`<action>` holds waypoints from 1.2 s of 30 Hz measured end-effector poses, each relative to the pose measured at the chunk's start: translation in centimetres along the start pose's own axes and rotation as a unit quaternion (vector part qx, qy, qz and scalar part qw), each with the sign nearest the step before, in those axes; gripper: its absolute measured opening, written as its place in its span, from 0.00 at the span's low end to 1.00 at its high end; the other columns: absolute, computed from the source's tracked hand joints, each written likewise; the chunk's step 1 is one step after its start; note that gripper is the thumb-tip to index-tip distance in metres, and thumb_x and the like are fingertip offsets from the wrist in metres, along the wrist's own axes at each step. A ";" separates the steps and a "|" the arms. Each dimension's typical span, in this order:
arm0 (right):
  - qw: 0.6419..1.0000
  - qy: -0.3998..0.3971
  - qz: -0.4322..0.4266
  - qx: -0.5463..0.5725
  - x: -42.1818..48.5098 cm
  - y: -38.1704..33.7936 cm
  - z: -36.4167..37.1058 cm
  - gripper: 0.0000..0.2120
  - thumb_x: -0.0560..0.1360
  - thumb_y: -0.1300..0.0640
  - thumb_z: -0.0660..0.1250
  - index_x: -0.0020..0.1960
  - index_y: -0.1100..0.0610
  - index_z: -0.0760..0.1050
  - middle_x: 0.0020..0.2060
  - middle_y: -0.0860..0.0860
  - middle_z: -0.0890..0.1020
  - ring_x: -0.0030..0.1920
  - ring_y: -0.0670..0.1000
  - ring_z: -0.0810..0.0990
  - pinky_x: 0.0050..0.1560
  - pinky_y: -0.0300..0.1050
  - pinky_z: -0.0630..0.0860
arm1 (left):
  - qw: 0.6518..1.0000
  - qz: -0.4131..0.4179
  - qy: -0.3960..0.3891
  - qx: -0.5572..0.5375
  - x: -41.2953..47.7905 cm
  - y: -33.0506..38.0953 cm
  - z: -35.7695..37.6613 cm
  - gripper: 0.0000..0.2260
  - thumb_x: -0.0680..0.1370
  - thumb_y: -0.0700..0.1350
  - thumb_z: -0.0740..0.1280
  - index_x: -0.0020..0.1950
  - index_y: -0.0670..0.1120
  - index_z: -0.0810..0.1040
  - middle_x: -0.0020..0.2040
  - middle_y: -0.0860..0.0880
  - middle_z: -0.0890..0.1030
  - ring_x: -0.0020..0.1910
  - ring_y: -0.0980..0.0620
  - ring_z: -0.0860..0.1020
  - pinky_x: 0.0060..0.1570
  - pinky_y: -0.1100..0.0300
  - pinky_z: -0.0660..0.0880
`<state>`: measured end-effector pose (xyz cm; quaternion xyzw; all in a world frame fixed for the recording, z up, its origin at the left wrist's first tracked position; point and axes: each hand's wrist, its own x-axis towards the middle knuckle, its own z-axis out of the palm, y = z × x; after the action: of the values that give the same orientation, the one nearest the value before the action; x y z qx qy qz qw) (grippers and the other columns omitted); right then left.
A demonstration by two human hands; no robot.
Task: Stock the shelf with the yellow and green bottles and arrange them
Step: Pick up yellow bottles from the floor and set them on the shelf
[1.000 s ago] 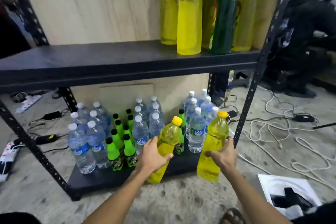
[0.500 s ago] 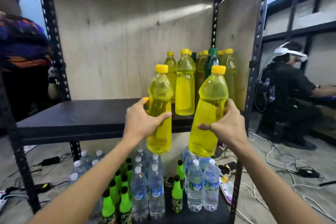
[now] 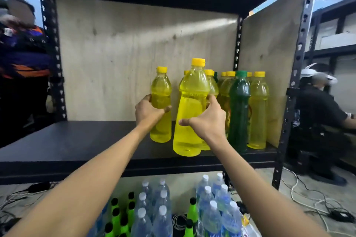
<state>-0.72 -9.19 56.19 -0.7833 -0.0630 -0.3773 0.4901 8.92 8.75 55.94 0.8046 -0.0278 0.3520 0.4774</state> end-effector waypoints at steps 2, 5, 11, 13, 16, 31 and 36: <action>1.000 -0.002 0.006 -0.009 0.4 0.4 1.6 0.52 0.51 0.47 0.87 0.70 0.55 0.68 0.55 0.51 0.82 0.53 0.50 0.79 0.50 0.41 0.76 | 1.000 0.000 -0.001 -0.010 1.0 -1.1 1.2 0.33 0.61 0.63 0.79 0.61 0.49 0.80 0.55 0.48 0.84 0.55 0.47 0.82 0.54 0.53 0.79; 0.999 0.000 0.023 -0.029 1.1 0.9 3.1 0.54 0.51 0.47 0.87 0.72 0.56 0.67 0.49 0.50 0.81 0.52 0.51 0.80 0.50 0.44 0.78 | 0.999 -0.006 -0.014 -0.033 2.3 -1.7 2.6 0.33 0.59 0.65 0.76 0.60 0.50 0.80 0.55 0.48 0.85 0.55 0.47 0.82 0.52 0.57 0.77; 0.996 0.009 0.021 -0.082 1.4 1.4 4.7 0.54 0.51 0.46 0.87 0.72 0.55 0.67 0.39 0.43 0.75 0.47 0.51 0.80 0.49 0.45 0.79 | 0.997 -0.021 -0.054 -0.059 3.7 -2.3 5.0 0.36 0.57 0.65 0.68 0.63 0.52 0.79 0.58 0.49 0.83 0.58 0.47 0.81 0.58 0.54 0.77; 0.996 0.015 0.020 -0.089 1.4 1.5 5.2 0.53 0.51 0.46 0.87 0.71 0.54 0.68 0.36 0.39 0.72 0.45 0.49 0.79 0.49 0.44 0.78 | 0.996 -0.018 -0.066 -0.062 4.0 -2.8 5.2 0.36 0.61 0.62 0.72 0.67 0.51 0.77 0.61 0.49 0.82 0.59 0.48 0.80 0.60 0.52 0.77; 0.995 0.014 0.018 -0.098 1.4 1.6 5.5 0.52 0.53 0.45 0.86 0.72 0.54 0.67 0.40 0.43 0.77 0.52 0.53 0.81 0.52 0.46 0.77 | 0.994 -0.012 -0.093 -0.064 4.2 -3.7 5.2 0.34 0.67 0.54 0.77 0.71 0.49 0.73 0.64 0.48 0.80 0.61 0.48 0.79 0.62 0.53 0.76; 0.994 -0.049 0.001 -0.101 5.2 -2.8 2.1 0.40 0.65 0.43 0.80 0.69 0.58 0.68 0.57 0.55 0.81 0.61 0.58 0.78 0.57 0.51 0.77 | 0.973 -0.023 -0.104 -0.206 -8.8 -2.0 1.3 0.29 0.62 0.51 0.76 0.62 0.60 0.76 0.58 0.58 0.80 0.55 0.58 0.80 0.55 0.54 0.79; 0.971 -0.106 0.001 -0.213 6.8 -4.2 1.9 0.34 0.64 0.38 0.78 0.60 0.59 0.77 0.51 0.57 0.83 0.55 0.58 0.81 0.48 0.48 0.78 | 0.999 -0.009 -0.034 -0.036 -11.5 0.1 3.6 0.48 0.60 0.66 0.75 0.76 0.55 0.60 0.68 0.55 0.68 0.65 0.55 0.71 0.63 0.56 0.69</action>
<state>3.12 -7.30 63.22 -0.9054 -0.0320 -0.2964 0.3024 2.21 2.52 48.15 0.7987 -0.0495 0.3193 0.5076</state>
